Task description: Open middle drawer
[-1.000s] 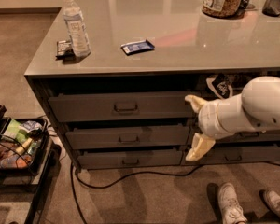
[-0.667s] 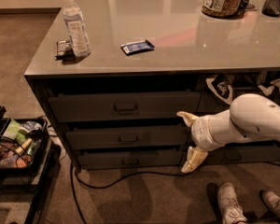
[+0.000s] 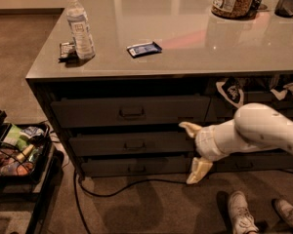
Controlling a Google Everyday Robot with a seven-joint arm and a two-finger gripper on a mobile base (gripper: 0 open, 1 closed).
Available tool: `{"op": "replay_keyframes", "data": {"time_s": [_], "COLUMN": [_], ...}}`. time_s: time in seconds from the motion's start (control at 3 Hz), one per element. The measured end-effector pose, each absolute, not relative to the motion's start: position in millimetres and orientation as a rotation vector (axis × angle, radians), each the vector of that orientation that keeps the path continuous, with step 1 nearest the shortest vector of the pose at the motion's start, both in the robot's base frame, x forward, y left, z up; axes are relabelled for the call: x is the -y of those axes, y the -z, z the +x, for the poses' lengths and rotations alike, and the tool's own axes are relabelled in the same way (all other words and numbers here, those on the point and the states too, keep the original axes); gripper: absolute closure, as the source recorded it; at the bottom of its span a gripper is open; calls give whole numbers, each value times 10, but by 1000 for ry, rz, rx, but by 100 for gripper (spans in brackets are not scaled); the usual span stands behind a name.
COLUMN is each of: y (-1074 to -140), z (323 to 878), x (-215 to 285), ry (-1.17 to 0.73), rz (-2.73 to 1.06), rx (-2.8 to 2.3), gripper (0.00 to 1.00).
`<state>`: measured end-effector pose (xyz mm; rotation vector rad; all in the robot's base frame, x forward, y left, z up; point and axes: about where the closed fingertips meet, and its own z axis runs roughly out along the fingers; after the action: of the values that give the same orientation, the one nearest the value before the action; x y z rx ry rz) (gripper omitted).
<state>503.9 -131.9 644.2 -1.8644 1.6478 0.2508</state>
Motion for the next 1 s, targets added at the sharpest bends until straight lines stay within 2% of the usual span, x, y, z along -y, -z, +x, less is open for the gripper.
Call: {"op": "replay_keyframes", "data": {"time_s": [0.33, 0.67, 1.0], "y": [-5959, -5536, -5535], "z": [5085, 5146, 5267], "x": [1031, 777, 793], "ry": [-314, -287, -241], "rz": [-1903, -1898, -1866], "rx": [-1568, -1515, -1522], "gripper": [0, 0, 0]}}
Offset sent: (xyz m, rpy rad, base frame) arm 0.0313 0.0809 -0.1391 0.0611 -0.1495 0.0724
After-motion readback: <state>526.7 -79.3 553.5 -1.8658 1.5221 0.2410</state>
